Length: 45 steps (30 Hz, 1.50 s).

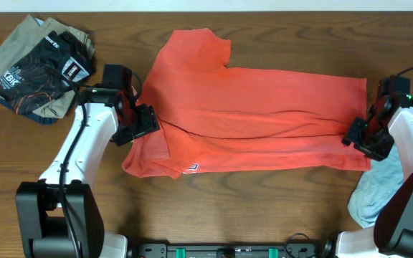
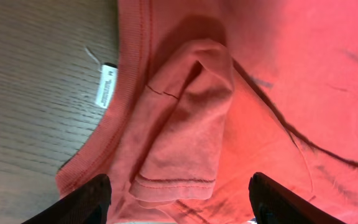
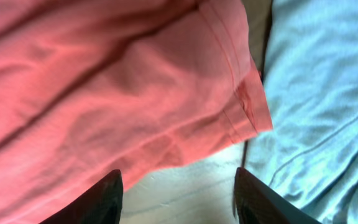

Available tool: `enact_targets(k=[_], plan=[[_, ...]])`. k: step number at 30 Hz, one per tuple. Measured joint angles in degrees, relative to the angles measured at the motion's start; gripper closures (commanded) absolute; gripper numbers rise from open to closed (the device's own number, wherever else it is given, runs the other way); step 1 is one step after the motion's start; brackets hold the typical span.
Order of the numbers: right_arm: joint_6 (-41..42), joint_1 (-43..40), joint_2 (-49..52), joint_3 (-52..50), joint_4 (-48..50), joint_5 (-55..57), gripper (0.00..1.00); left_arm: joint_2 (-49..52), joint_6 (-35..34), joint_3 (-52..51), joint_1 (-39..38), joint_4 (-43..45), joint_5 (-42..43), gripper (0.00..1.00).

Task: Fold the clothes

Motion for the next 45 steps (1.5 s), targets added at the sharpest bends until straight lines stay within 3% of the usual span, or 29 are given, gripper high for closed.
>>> enact_targets(k=[6, 12, 18, 24, 28, 44, 45], plan=[[0.59, 0.00, 0.00, -4.90, 4.63, 1.68, 0.46, 0.00, 0.00, -0.37, -0.09, 0.02, -0.02, 0.27], [2.62, 0.00, 0.09, -9.18, 13.81, 2.29, 0.56, -0.02, 0.00, -0.39, -0.09, -0.28, -0.02, 0.27], [4.57, 0.00, 0.09, -11.28, 15.74, 2.60, 0.62, -0.02, 0.00, -0.42, -0.09, -1.03, -0.02, 0.28], [5.73, 0.00, 0.09, -13.35, 19.54, 2.73, 0.76, -0.02, 0.00, -0.42, -0.09, -1.22, -0.02, 0.27], [6.29, 0.00, 0.09, -13.49, 23.41, 2.82, 0.99, -0.02, 0.00, -0.42, -0.09, -1.22, -0.02, 0.27], [5.31, 0.00, 0.09, -8.09, 26.56, -7.45, 0.99, -0.02, 0.00, -0.42, -0.09, -1.22, -0.02, 0.27], [5.16, 0.00, 0.09, -7.34, 27.26, -7.65, 0.94, -0.02, 0.00, -0.42, -0.09, -1.22, -0.02, 0.27]])
